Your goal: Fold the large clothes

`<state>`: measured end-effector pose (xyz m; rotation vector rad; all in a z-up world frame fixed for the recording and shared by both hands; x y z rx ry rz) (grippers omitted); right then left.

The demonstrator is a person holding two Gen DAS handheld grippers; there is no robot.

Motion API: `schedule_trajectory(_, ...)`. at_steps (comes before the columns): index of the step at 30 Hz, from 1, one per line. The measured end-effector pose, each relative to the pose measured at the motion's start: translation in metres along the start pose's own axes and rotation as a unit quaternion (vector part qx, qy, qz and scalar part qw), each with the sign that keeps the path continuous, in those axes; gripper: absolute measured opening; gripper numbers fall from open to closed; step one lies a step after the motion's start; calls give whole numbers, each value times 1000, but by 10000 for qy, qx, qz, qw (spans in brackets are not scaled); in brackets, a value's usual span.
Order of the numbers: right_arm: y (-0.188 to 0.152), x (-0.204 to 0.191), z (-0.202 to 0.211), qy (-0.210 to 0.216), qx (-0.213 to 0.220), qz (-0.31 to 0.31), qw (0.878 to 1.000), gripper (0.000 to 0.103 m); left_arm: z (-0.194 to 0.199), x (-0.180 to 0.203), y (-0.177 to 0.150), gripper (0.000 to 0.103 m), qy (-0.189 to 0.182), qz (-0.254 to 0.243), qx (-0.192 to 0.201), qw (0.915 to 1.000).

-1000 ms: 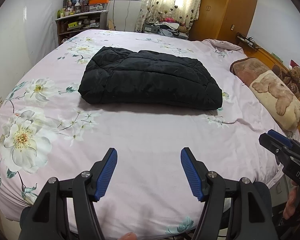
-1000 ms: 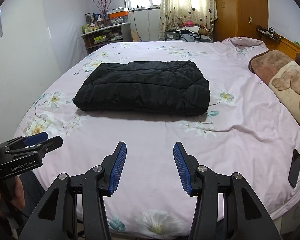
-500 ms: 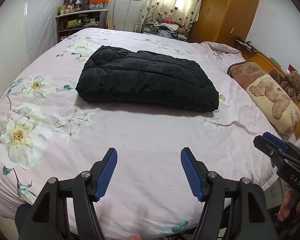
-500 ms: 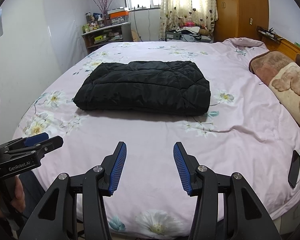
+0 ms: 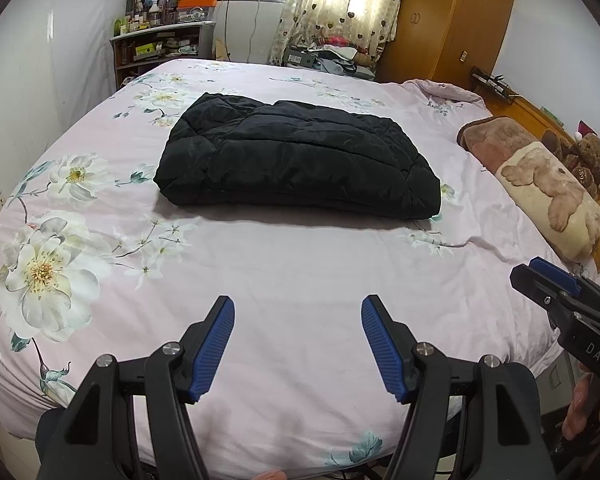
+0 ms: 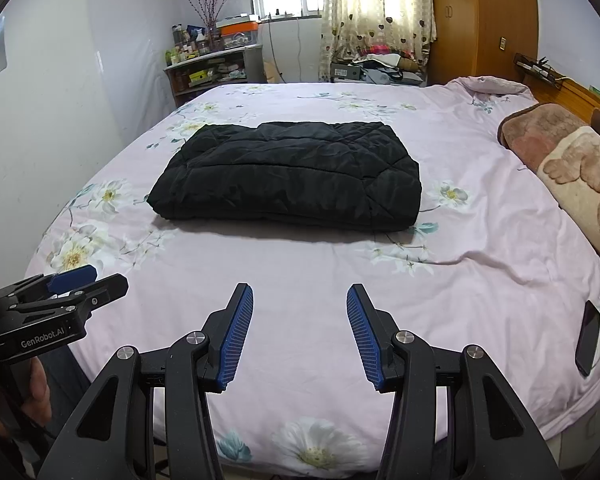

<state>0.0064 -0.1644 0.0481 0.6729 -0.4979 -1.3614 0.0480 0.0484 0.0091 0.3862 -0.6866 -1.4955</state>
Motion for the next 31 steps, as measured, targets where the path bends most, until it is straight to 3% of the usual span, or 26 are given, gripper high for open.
schedule_trajectory(31,1,2,0,-13,-14,106,9999,50,-2,3,-5,68,-42,-163,-59,9998)
Point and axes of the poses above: each gripper's, at about its wrist camera, not at the fingertips, and z roughly against the way its jaws point, x to its right, y to its top, the point moved 4 cm from there along -z, roughly the way its jaws point, and after that the axes turned 2 degrees about z, right-handed, at the moved point
